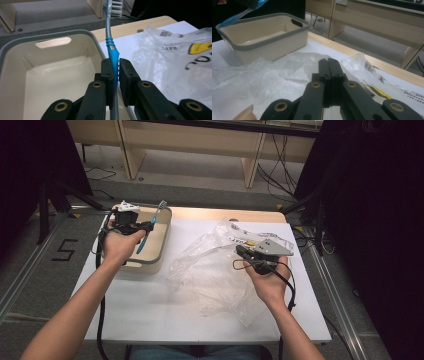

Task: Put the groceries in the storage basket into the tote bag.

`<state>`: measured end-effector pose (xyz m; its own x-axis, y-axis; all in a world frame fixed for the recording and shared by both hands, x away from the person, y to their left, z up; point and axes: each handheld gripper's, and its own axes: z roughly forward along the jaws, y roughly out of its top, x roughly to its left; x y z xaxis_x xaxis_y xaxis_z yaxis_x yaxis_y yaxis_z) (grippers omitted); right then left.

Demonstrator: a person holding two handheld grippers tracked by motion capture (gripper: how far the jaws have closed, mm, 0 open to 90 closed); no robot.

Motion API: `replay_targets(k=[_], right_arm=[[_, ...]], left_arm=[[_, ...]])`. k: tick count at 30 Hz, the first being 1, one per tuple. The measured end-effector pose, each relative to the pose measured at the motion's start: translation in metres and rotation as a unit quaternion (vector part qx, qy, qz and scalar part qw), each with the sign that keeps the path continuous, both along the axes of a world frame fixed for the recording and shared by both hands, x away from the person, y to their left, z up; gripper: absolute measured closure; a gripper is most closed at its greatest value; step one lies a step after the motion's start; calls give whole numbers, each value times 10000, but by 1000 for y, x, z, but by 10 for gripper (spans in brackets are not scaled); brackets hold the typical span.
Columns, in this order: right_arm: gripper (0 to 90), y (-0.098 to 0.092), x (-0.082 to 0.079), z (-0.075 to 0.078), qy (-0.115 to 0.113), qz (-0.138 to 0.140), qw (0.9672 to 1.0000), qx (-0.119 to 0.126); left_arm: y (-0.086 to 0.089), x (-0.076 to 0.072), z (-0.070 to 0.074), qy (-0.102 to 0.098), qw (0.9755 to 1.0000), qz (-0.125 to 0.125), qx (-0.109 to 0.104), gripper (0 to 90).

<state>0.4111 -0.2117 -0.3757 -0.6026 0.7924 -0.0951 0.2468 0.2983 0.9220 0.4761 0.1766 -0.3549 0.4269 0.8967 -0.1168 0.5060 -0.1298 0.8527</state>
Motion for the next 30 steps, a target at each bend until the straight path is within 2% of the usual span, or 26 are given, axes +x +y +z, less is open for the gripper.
replay_targets(k=[6,10,18,30], right_arm=[[900,0,0,0,-1,-14,10000,-1],[900,0,0,0,3,-16,10000,-1],[900,-1,1,-2,27,-23,10000,-3],[900,-1,1,-2,25,-27,10000,-4]], left_arm=[[-11,-23,7,-200,9994,-295,15,819],[-18,-36,6,-278,9984,-485,-22,819],[-32,-59,1,-289,9959,-851,-51,819],[-51,-79,-5,-324,9915,-1262,-19,819]])
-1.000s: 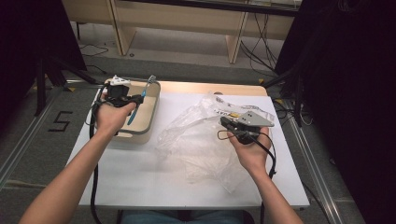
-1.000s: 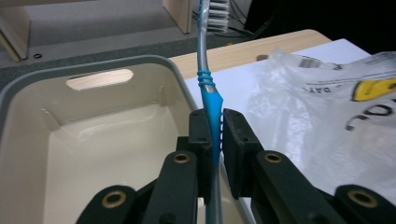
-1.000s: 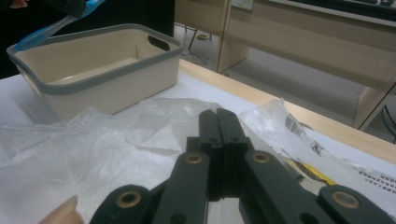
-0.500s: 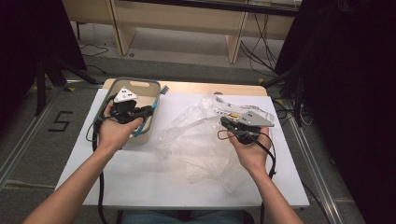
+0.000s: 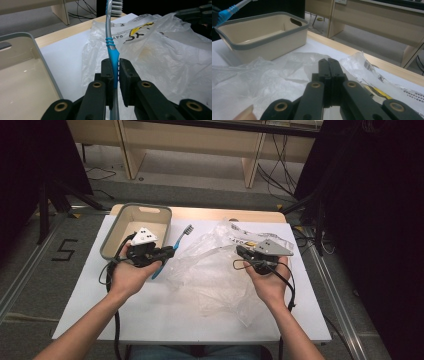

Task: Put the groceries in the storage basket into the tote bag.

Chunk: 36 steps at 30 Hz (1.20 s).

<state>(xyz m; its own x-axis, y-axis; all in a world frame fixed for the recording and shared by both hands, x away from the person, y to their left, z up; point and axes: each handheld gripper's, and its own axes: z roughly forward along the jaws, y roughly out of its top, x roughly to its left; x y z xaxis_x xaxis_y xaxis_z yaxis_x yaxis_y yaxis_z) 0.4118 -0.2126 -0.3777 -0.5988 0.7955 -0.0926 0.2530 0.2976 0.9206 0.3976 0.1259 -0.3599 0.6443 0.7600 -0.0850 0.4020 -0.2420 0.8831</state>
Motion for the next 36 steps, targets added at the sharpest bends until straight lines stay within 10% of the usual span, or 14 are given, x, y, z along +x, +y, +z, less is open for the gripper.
replay_targets(k=[36], right_arm=[[900,-1,0,1,-26,-12,10000,19]], left_arm=[[-33,-23,-7,-48,9983,-568,133,819]])
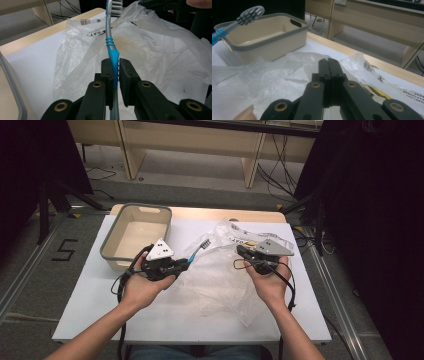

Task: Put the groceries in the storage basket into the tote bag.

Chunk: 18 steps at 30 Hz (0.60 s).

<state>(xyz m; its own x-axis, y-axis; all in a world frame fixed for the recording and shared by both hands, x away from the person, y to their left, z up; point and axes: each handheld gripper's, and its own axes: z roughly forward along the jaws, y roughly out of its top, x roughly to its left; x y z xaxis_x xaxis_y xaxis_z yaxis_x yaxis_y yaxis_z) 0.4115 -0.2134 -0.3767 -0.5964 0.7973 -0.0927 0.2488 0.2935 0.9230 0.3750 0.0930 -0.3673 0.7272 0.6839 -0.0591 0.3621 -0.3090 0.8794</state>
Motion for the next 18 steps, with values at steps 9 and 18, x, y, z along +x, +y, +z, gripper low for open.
replay_targets(k=[9,18], right_arm=[[900,0,0,0,0,5,10000,2],[900,0,0,0,-6,12,10000,8]], left_arm=[[-8,-3,-4,28,9999,-107,60,819],[-14,-4,-8,61,9998,-169,116,819]])
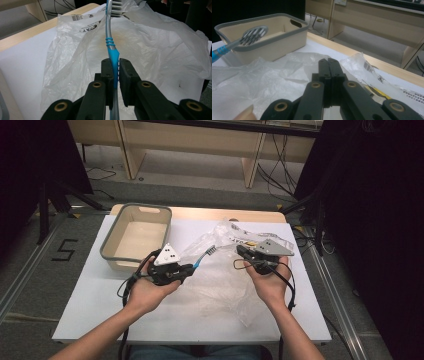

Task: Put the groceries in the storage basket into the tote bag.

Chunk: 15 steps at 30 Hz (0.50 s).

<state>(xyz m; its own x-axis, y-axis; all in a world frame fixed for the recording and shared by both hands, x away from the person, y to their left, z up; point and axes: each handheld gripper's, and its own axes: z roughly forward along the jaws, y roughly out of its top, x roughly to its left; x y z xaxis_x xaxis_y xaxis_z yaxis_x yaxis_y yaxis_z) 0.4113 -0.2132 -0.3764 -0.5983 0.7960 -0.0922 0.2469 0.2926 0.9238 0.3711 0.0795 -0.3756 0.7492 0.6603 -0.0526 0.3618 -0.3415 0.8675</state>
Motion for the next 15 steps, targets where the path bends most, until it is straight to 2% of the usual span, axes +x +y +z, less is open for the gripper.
replay_targets(k=[15], right_arm=[[900,-1,0,1,-5,-13,10000,18]], left_arm=[[-18,-1,-5,47,9997,-191,115,819]])
